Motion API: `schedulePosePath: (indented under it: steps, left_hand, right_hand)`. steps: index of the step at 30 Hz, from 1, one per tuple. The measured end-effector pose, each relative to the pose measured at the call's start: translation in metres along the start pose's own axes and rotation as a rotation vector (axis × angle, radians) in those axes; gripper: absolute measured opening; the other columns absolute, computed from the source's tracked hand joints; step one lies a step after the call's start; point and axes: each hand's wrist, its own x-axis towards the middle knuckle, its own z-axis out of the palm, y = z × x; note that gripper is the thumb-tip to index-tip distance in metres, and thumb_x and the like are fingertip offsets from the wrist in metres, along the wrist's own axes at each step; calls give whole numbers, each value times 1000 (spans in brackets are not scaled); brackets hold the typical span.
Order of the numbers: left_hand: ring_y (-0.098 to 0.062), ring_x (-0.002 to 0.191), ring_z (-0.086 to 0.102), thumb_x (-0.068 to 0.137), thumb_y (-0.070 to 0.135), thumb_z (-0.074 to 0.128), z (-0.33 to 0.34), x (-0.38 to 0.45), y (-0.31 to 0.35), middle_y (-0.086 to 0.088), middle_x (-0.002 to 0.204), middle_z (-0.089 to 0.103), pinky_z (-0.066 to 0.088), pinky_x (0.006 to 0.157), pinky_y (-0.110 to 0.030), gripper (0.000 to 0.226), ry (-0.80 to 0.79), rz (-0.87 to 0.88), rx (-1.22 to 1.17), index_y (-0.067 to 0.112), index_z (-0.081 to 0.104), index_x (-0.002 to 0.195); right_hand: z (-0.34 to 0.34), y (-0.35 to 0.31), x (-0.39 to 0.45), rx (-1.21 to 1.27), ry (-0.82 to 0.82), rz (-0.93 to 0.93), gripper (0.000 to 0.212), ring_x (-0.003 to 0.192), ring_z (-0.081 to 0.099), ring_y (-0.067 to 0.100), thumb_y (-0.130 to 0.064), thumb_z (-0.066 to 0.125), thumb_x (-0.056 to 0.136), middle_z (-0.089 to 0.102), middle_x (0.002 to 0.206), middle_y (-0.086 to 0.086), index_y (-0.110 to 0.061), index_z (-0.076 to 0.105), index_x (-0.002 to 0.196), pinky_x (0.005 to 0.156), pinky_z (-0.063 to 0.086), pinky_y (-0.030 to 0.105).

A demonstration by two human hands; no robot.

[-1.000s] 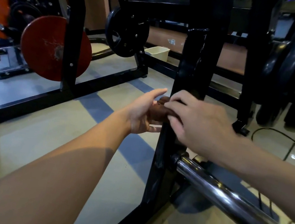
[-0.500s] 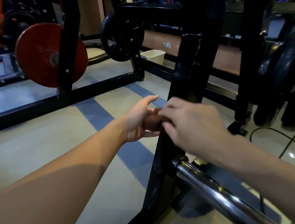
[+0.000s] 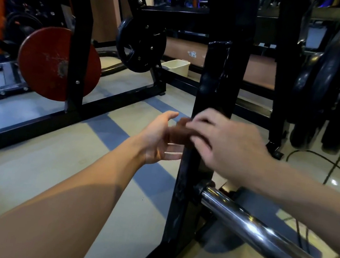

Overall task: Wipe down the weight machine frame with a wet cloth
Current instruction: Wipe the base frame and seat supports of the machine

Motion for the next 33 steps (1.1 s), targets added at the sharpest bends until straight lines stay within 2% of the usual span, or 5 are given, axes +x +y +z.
schedulePosePath:
  steps: [4,11,18,25,33]
  left_hand:
    - [-26,94,69,98,60,44,4,-4,2,-5,92,73,53,104,-45,55,2,16,21,11,70,103]
    - [-21,72,63,101,59,37,4,-6,4,-8,83,71,51,70,-34,63,10,-41,-31,9,75,95]
    - [-27,98,73,102,61,35,4,-4,7,-7,101,75,57,97,-46,64,21,-38,2,9,70,116]
    - [-30,107,73,98,57,44,6,-8,7,-13,119,74,59,92,-53,53,8,-6,-24,14,68,117]
    - [-32,114,71,102,58,36,9,-13,13,-8,101,77,55,100,-50,63,19,-36,13,7,72,111]
  right_hand:
    - [-11,14,16,55,156,78,36,80,66,20,-40,58,99,60,127,-11,-27,69,131,62,54,33]
    - [14,-13,-17,37,-191,-90,31,89,69,22,-46,52,100,58,125,-14,-38,66,127,59,44,30]
    - [-45,32,44,52,245,198,31,106,63,22,-37,57,101,60,128,-8,-31,59,131,76,44,34]
    - [0,-6,1,-12,-93,-11,33,94,68,18,-47,42,101,59,127,-14,-37,60,127,62,49,30]
    - [-60,44,63,59,316,235,33,115,62,21,-41,53,103,62,132,-11,-30,63,132,86,53,41]
